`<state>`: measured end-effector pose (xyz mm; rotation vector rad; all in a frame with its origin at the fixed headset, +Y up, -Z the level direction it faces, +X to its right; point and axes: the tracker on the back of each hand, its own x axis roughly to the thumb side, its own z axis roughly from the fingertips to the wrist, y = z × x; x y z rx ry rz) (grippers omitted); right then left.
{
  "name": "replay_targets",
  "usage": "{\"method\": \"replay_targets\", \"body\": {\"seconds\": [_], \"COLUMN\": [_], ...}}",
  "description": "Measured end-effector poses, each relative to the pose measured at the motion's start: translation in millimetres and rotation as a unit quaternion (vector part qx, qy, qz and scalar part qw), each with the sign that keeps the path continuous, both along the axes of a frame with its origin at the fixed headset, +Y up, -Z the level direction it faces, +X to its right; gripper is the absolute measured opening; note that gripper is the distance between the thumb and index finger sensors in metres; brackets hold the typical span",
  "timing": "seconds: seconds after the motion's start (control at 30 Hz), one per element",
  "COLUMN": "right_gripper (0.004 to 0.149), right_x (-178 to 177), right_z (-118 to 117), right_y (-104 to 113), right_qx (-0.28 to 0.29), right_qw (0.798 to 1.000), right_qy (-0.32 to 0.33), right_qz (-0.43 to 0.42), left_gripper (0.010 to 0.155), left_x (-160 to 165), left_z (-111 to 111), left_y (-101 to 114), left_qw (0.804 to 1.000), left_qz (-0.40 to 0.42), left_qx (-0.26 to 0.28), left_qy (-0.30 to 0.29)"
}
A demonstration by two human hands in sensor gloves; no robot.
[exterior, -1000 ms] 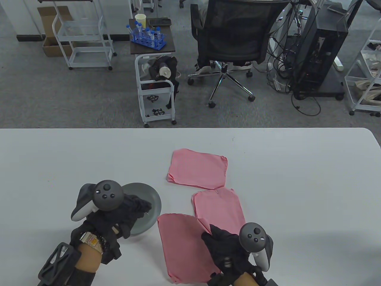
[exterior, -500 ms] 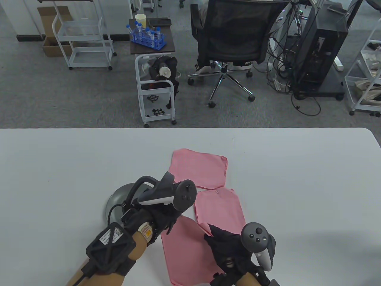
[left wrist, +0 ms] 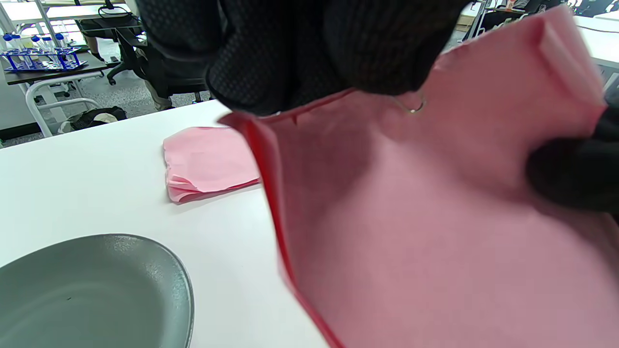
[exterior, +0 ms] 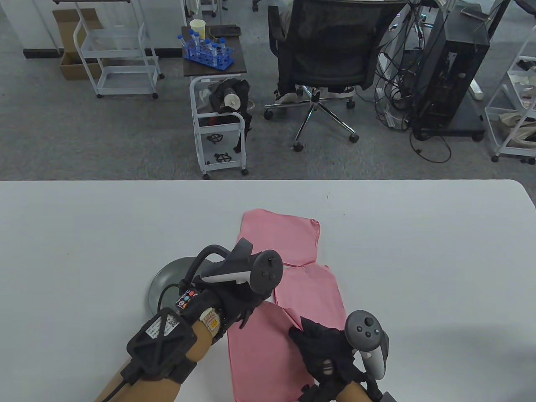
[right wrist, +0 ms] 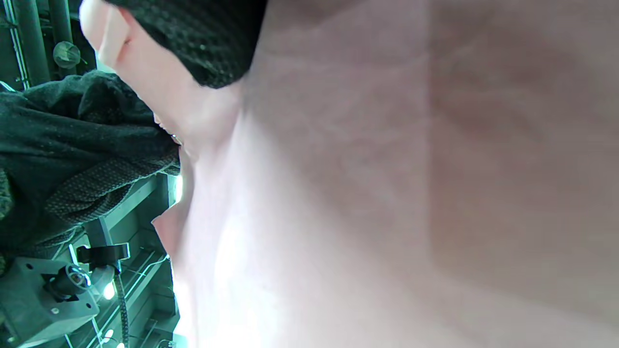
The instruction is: Pinch and push to attach paper clips
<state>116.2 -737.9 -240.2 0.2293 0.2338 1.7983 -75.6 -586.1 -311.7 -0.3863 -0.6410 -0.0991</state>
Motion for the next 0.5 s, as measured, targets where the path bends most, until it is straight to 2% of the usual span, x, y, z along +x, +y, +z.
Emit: {"method": "replay_targets", "body": {"seconds": [0.37, 0.5], "right_gripper": [0.041, 0.041], "right_x": [1.9, 1.8], "right_z": [-0.5, -0.1], "right_y": [0.9, 0.3], "right_qx": [-0.001, 0.001], "right_qw": [1.000, 1.000], "right_qy": [0.009, 0.016], "right_qz": [-0.012, -0.014], "left_gripper": [0.041, 0.040], "left_x": [14.0, 11.6], "left_z": [4.3, 0.7], "left_y": [-5.8, -15.6], "left_qw": [0.999, 0.997], "left_qz": [-0.024, 0.022], "left_qx": [-0.009, -0.068], "left_qy": [-0.022, -0.032]}}
